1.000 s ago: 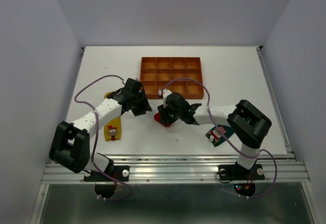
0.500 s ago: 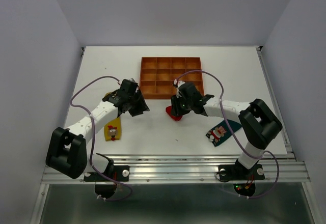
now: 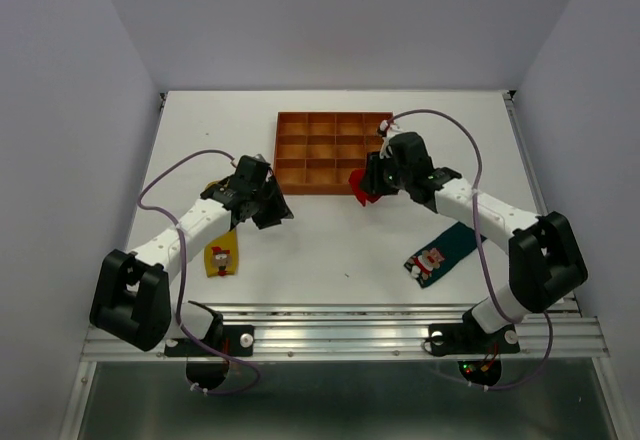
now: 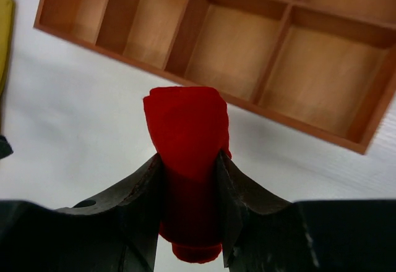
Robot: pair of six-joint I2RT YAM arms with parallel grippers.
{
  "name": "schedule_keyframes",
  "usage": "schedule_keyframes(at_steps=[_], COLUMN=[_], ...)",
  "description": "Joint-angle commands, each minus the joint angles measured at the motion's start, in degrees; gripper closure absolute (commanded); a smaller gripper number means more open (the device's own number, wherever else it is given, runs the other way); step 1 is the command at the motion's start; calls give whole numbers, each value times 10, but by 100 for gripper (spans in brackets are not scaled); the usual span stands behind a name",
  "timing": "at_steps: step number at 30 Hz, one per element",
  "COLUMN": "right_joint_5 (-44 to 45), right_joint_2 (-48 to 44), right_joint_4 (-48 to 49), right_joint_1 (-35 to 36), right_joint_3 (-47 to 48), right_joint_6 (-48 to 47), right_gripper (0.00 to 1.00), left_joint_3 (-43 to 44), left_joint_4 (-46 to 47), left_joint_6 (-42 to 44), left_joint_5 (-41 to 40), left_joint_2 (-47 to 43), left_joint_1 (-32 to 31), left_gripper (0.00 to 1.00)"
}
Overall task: Roll the socks
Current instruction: Pick up the sock at the center of the board, then place the sock in the storage box.
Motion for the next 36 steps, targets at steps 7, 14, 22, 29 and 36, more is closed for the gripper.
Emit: schedule_keyframes(at_steps=[7,14,22,29,36], right_joint_5=[131,177,158,135,101], right_joint_2=[-21,26,106,130,155], right_joint_4=[-67,-74,-81,-81,-81], right_joint_1=[-69,-86,-86,-86,-86], right_joint_3=[93,137,187,191,186], right_joint_6=[-107,-167,-251,-286,-315], right_gripper=[99,99,99,99,99], left_joint_3=[53,89,122,120,122], left_joint_4=[-5,-8,2,6,10], left_joint_6=[16,28,33,35,37], left_joint_5=[8,6,13,12,12], left_joint_2=[31,71,98,108,118], left_joint_1=[6,15,37,48,56], left_gripper=[52,52,52,52,53])
